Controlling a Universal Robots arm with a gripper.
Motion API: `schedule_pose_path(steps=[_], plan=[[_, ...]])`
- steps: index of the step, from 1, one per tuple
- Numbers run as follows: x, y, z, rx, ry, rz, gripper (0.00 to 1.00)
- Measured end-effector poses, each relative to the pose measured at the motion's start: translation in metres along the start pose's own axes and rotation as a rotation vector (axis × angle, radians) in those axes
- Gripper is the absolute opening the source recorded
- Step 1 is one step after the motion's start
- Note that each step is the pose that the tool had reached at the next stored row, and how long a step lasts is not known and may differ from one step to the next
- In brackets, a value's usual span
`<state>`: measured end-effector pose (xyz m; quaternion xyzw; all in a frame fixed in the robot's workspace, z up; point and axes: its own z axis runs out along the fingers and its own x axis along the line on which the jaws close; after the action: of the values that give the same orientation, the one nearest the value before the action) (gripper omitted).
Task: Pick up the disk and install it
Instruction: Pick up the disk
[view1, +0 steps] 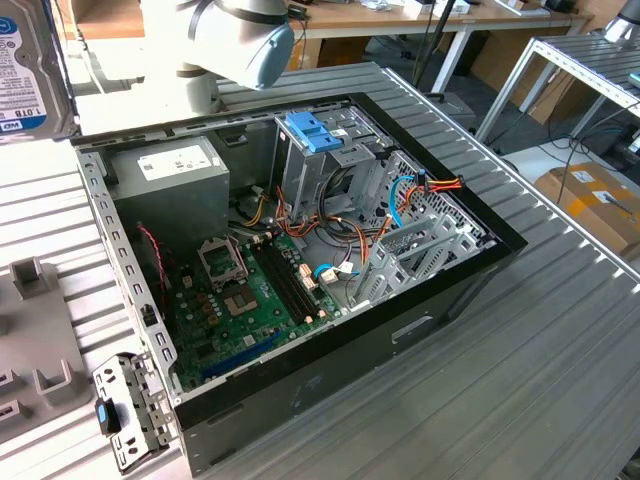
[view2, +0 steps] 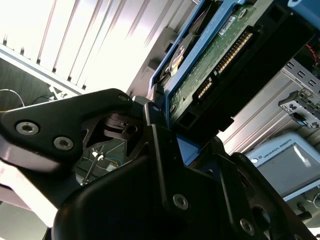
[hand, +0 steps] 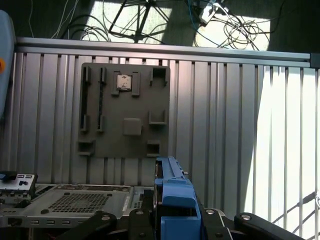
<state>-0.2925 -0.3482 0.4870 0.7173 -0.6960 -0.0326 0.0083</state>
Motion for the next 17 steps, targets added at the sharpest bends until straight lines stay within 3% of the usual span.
schedule_pose_path(steps=[11,17], plan=[[0.0002,-0.0081,-0.0005,0.0000,0.0000,0.000,0.37],[0.0005,-0.0168,-0.0010,0.0001,0.0000,0.000,0.37]])
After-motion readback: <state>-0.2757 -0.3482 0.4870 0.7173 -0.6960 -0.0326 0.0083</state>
